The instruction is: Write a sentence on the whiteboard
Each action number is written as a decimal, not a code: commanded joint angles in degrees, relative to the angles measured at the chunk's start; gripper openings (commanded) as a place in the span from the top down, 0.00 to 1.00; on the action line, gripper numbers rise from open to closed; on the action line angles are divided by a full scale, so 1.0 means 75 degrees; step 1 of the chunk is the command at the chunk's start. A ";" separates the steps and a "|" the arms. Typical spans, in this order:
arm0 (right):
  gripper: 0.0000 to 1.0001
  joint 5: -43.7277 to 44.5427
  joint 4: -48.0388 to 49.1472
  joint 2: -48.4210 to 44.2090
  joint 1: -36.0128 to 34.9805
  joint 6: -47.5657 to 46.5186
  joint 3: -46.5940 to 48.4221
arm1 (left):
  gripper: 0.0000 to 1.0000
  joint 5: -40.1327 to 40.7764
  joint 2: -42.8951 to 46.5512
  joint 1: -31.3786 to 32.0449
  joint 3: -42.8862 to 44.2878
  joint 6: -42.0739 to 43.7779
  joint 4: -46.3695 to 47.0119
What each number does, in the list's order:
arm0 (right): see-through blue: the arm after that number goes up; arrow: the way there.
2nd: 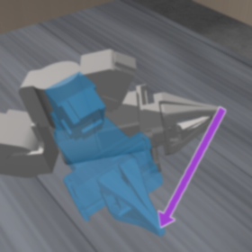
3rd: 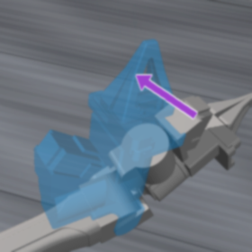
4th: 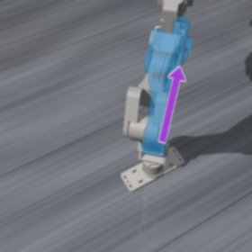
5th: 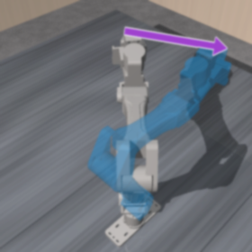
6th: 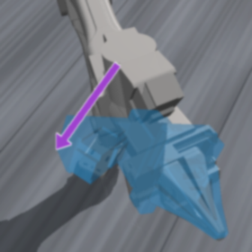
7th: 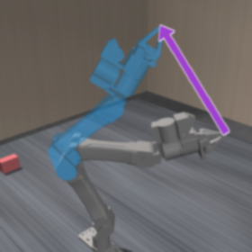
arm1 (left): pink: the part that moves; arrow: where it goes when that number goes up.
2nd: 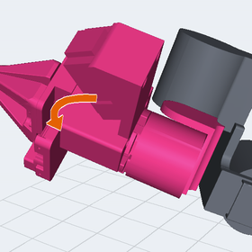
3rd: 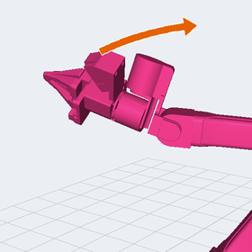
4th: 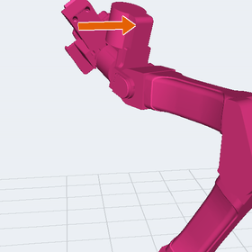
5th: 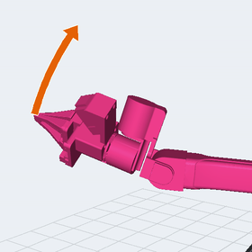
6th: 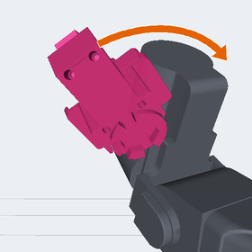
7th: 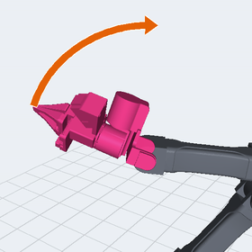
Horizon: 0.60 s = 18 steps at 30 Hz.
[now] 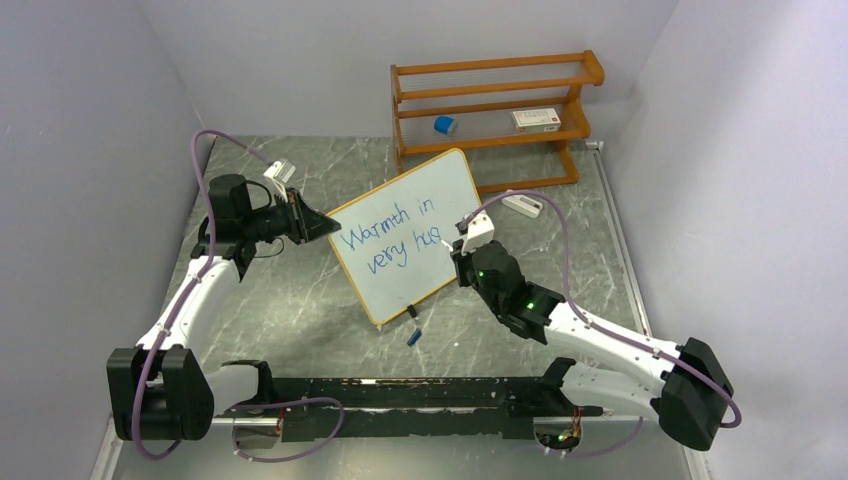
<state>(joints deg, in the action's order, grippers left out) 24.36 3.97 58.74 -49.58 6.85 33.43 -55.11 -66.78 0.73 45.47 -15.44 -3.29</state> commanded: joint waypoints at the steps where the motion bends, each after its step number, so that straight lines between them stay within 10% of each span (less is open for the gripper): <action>1: 1.00 -0.0163 -0.0491 -0.0027 0.0037 0.0216 0.0122 | 0.95 0.0739 -0.0213 -0.0086 -0.0005 0.0411 -0.0435; 18: 1.00 -0.0560 -0.1037 -0.0156 0.0040 0.0307 0.0187 | 0.95 0.0762 -0.0201 -0.0086 -0.0005 0.0428 -0.0464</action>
<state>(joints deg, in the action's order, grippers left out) 22.70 -1.74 57.95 -49.56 8.29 33.65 -55.11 -66.87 0.73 45.50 -15.44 -3.29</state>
